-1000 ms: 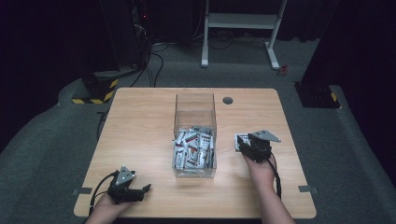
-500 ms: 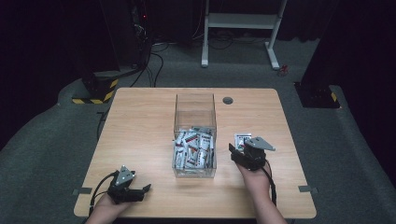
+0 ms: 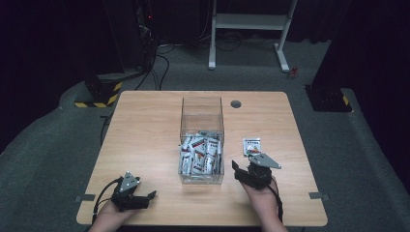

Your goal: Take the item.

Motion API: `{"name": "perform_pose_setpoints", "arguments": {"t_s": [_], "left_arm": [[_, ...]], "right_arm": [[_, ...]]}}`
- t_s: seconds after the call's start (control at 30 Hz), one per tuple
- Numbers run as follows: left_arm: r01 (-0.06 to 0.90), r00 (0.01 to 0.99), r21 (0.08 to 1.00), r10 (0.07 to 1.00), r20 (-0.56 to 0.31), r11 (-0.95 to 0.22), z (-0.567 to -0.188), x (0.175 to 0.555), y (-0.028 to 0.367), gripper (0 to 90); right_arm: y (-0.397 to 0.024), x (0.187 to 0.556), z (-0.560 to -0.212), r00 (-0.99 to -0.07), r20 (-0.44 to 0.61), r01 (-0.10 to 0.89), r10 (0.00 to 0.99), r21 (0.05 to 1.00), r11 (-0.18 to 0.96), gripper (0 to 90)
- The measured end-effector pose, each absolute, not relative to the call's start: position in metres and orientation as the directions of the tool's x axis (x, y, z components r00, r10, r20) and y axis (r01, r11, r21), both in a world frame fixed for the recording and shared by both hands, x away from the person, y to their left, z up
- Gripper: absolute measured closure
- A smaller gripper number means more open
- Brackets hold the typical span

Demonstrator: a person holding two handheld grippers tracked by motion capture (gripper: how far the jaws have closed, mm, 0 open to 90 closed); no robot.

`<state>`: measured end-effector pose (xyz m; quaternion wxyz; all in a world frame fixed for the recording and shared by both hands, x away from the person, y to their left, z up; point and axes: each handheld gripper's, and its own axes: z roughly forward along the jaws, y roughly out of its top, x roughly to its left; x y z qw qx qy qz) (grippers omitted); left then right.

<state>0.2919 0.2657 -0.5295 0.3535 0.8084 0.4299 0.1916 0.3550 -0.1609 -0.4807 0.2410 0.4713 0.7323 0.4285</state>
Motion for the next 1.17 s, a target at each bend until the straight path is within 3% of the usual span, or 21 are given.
{"name": "perform_pose_setpoints", "arguments": {"t_s": [0.27,0.37,0.53,0.77,1.17], "left_arm": [[0.559,0.556,0.737,0.831,0.007,-0.380,-0.530,0.292,0.266,14.7],[0.560,0.557,0.736,0.830,0.006,-0.381,-0.529,0.292,0.266,14.7],[0.559,0.557,0.737,0.831,0.006,-0.380,-0.530,0.292,0.266,14.6],[0.557,0.558,0.737,0.830,0.011,-0.384,-0.530,0.292,0.266,14.7],[0.563,0.551,0.736,0.834,0.006,-0.377,-0.530,0.292,0.265,14.8]], "right_arm": [[-0.162,0.342,-0.501,-0.432,0.042,0.530,0.901,0.820,0.216,26.1],[-0.160,0.340,-0.511,-0.426,-0.007,0.542,0.905,0.799,0.261,24.7],[-0.156,0.345,-0.525,-0.427,-0.005,0.632,0.904,0.713,0.302,19.3],[-0.148,0.345,-0.525,-0.378,-0.017,0.650,0.925,0.707,0.278,14.2],[-0.146,0.344,-0.525,-0.429,-0.014,0.638,0.903,0.703,0.314,13.6]]}}
